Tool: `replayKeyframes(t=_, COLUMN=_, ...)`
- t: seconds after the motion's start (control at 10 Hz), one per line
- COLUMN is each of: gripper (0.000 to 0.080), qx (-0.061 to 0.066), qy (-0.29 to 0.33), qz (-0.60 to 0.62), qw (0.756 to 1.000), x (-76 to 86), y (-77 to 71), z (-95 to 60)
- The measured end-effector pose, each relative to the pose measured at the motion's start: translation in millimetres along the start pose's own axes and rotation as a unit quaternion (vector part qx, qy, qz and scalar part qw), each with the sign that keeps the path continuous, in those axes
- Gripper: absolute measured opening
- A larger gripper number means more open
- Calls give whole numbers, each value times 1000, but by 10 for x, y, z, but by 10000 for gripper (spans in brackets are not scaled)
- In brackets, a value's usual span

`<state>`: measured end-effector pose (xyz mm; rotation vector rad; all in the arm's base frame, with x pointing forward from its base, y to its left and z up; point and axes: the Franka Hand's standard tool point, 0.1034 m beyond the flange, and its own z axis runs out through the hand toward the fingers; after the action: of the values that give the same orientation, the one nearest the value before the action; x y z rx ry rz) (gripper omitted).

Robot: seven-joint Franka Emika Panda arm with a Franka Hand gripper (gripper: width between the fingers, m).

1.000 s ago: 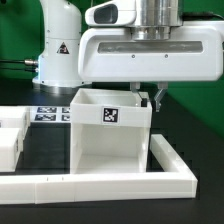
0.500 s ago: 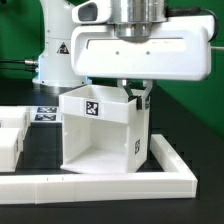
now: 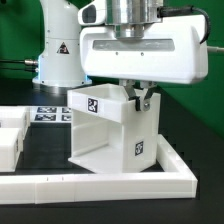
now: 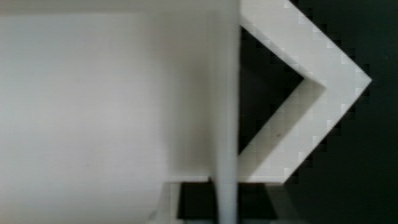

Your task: Assemble drawer

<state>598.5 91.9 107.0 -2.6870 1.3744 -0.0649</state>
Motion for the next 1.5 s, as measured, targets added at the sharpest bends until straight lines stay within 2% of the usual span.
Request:
replayKeyframes(t=0.2, gripper=38, qx=7, qy=-11, qz=108, qw=994, x=43, y=6, z=-22)
replayKeyframes(t=0.3, gripper=38, qx=6, qy=-15, qz=161, qw=987, x=104, y=26, z=-30)
replayKeyframes(t=0.4, gripper=38, qx=4, qy=-17, qz=169, qw=985, x=138, y=21, z=-25)
replayKeyframes(t=1.0, gripper=38, qx=2, qy=-23, qz=175, qw=984, x=110, y=-17, z=3)
replayKeyframes(t=1.3, gripper=38, qx=-10, qy=-34, qz=254, qw=966, x=136, y=-150, z=35)
replayKeyframes(t=1.5, gripper=38, qx=-8, qy=-32, qz=253, qw=967, x=158, y=-199, z=45)
